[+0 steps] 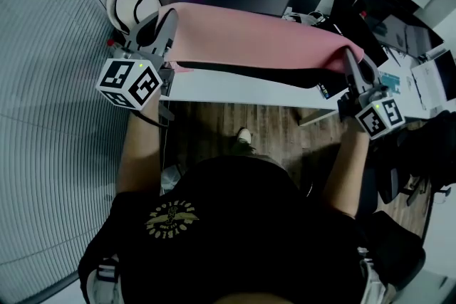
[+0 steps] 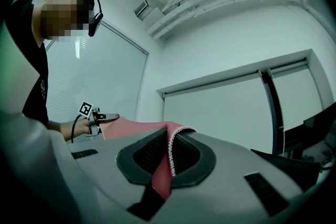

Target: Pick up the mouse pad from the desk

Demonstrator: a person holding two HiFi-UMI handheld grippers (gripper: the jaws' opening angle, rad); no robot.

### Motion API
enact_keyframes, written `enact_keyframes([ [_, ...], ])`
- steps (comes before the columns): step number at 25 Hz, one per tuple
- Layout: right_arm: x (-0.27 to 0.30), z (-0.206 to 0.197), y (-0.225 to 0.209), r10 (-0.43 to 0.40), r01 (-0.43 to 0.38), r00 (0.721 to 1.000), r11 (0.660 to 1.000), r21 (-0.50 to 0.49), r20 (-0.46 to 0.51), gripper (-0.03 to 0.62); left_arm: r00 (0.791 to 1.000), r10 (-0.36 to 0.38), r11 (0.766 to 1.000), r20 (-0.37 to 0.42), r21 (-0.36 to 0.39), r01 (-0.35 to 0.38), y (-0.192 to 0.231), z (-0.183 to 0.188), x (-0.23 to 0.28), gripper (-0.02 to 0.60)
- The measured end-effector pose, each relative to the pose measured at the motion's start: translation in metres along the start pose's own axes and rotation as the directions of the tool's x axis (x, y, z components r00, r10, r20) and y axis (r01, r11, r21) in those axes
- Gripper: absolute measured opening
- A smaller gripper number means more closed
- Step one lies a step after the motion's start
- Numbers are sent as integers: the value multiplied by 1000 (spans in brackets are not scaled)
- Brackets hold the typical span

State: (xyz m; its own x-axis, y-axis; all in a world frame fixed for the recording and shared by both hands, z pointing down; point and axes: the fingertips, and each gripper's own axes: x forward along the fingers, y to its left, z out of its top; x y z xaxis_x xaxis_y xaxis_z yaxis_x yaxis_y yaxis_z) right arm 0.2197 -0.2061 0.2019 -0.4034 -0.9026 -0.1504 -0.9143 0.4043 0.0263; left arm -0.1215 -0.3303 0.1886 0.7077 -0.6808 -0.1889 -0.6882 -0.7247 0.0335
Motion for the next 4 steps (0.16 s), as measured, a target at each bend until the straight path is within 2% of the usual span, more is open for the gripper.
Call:
enact_keyframes([
  [4, -3, -6, 0, 0, 0, 1000, 1000, 7, -6, 17, 1000, -3, 1000, -5, -11, 3, -1, -6, 0, 26],
])
